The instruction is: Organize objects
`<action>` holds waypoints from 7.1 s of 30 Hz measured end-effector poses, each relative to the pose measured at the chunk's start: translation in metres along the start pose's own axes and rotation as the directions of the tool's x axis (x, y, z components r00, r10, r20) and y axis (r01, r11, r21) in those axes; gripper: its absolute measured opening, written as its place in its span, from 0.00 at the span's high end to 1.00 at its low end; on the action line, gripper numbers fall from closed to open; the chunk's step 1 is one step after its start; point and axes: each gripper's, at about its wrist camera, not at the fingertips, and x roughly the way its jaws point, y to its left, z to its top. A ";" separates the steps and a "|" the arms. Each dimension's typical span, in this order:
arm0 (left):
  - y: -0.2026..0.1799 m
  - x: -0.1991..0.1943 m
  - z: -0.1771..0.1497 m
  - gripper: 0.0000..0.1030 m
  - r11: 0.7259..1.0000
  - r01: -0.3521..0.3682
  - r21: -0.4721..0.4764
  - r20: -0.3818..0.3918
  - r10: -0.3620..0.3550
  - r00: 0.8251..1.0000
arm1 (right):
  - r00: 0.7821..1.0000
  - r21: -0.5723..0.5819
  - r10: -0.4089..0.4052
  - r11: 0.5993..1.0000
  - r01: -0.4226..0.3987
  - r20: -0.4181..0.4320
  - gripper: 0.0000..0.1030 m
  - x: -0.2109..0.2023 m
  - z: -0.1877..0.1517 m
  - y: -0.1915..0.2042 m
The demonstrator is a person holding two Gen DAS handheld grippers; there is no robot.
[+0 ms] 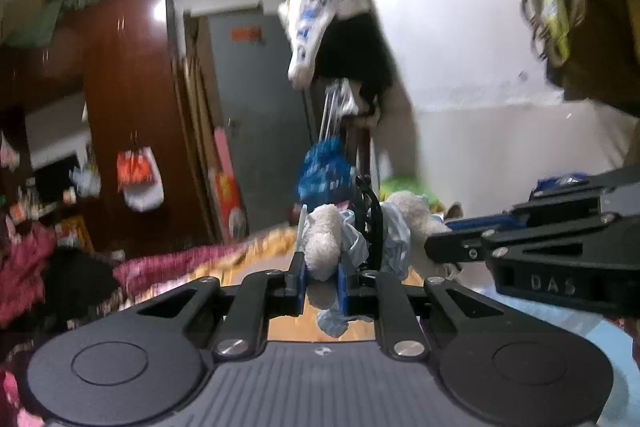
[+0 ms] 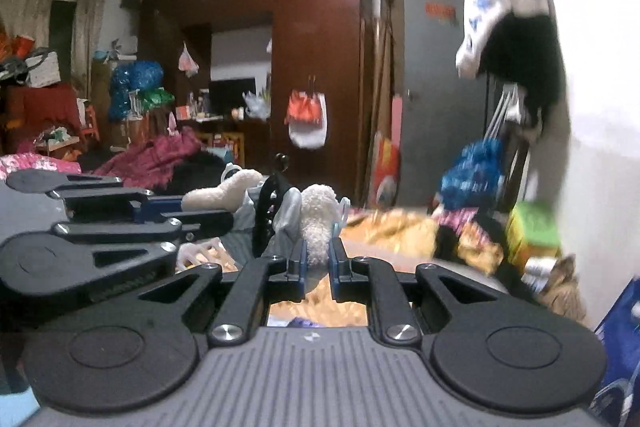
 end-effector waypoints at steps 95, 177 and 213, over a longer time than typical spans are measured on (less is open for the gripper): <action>0.006 -0.162 -0.015 0.83 0.974 0.206 -0.095 0.280 -0.172 0.944 | 0.939 -0.067 -0.019 0.997 0.044 0.344 0.88 -0.177 -0.061 -0.008; -0.106 -0.001 -0.101 0.27 0.985 0.077 -0.152 -0.343 -0.126 0.931 | 0.998 0.121 -0.031 0.992 0.037 -0.047 0.45 -0.117 -0.175 -0.045; 0.022 0.038 0.006 0.27 0.972 -0.046 -0.231 -0.274 -0.020 0.962 | 0.995 0.027 -0.097 0.995 0.098 -0.029 0.48 -0.017 -0.018 -0.047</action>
